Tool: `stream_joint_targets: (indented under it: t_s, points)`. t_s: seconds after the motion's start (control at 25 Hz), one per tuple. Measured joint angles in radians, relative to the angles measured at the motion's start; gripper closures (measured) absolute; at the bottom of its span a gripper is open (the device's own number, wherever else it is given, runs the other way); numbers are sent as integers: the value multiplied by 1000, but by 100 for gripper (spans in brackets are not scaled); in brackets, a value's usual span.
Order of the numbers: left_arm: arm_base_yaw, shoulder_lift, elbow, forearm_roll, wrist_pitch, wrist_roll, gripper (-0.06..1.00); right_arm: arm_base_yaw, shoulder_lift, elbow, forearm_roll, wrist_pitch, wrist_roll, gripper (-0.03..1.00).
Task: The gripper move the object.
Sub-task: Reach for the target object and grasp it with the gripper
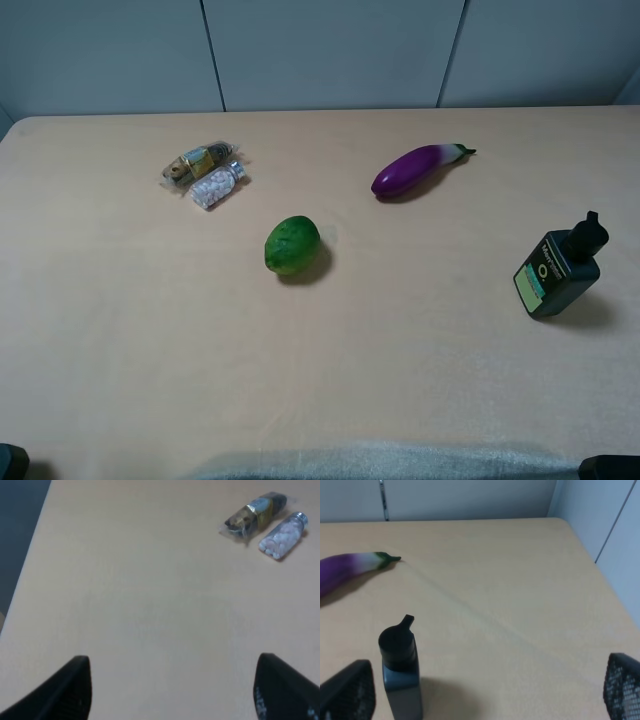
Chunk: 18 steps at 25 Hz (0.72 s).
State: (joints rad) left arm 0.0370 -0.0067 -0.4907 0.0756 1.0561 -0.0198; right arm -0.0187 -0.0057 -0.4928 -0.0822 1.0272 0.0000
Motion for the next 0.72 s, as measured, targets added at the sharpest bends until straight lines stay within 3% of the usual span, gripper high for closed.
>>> stream_joint_targets:
  t_s: [0.72]
  points:
    - [0,0,0,0,0,0,21,0,0,0,0,0,0,27]
